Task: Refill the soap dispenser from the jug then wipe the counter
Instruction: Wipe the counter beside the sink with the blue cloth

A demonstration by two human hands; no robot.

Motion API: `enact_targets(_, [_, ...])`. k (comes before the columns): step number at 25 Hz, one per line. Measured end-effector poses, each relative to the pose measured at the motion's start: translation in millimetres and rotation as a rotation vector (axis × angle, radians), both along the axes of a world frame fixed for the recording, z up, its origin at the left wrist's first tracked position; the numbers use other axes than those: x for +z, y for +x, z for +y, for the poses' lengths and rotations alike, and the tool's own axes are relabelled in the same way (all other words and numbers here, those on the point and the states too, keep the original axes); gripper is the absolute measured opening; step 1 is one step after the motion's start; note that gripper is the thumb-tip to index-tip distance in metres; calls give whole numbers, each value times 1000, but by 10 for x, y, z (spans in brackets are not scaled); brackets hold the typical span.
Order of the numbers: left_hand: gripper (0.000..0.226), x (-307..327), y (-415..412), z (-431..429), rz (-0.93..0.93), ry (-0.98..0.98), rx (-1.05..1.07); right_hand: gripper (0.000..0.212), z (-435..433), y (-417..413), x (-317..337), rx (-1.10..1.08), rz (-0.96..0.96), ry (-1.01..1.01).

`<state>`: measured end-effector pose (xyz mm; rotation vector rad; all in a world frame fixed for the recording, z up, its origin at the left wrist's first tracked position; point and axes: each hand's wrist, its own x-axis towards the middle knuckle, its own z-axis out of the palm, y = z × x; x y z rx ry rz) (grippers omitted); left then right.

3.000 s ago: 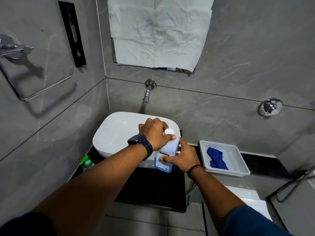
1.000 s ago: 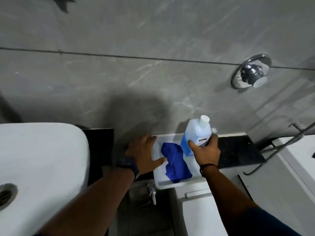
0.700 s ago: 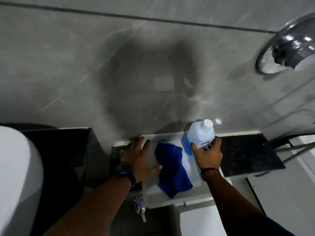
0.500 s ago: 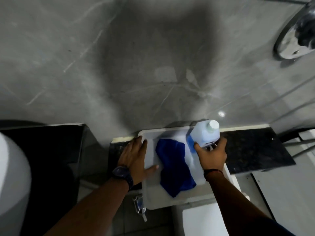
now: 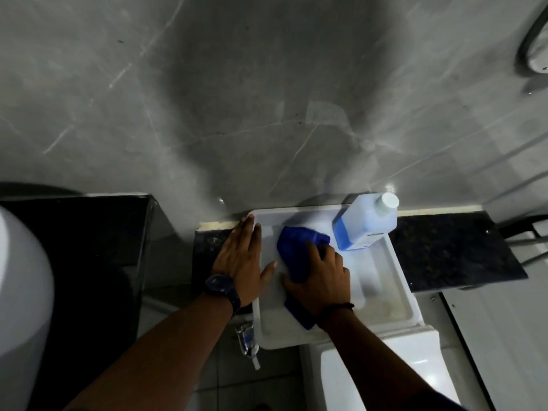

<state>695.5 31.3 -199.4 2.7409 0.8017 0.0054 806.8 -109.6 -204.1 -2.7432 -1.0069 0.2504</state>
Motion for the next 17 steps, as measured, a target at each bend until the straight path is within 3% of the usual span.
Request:
enact_targets(3, [85, -16, 4, 4, 2, 0, 9, 67, 53, 21, -97, 23, 32, -104])
enact_targets(6, [89, 41, 23, 14, 5, -9, 12, 52, 85, 71, -90, -11, 116, 54])
enact_targets(10, [83, 326, -25, -21, -130, -6, -16, 47, 90, 59, 142, -90, 148, 311])
enact_targets(17, [75, 1352, -695, -299, -321, -80, -24, 46, -110, -609, 1258, -219, 138, 645])
